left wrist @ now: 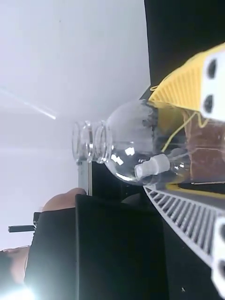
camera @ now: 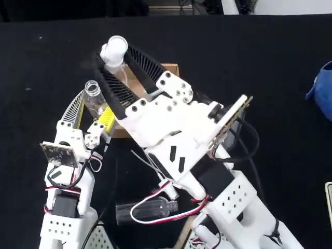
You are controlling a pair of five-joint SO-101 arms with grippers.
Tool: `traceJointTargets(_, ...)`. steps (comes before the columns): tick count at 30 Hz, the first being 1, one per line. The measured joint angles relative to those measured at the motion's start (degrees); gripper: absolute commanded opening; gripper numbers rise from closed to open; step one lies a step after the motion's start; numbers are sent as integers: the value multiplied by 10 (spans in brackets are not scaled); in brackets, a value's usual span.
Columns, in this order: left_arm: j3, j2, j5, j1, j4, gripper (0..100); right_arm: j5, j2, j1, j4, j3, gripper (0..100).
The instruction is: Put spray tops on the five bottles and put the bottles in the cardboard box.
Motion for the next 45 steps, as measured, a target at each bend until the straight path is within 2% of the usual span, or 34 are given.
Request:
traceJointTargets(17, 0, 0, 0, 0, 0, 30, 4, 58, -4, -22, 11, 15)
traceJointTargets(20, 0, 0, 0, 0, 0, 30, 4, 84, -4, 25, 7, 15)
traceJointTargets(25, 0, 0, 0, 0, 0, 30, 4, 157, -4, 193, -97, 20)
traceJointTargets(27, 0, 0, 0, 1, 0, 30, 4, 179, -4, 265, -145, 75)
traceJointTargets(32, 0, 0, 0, 1, 0, 30, 4, 226, -5, 398, -225, 305)
traceJointTargets(35, 0, 0, 0, 2, 0, 30, 4, 232, -10, 430, -236, 342)
traceJointTargets(39, 0, 0, 0, 2, 0, 30, 4, 225, -16, 437, -236, 321)
traceJointTargets(41, 0, 0, 0, 1, 0, 30, 4, 205, -15, 450, -236, 242)
traceJointTargets(45, 0, 0, 0, 1, 0, 30, 4, 145, -14, 475, -236, 22)
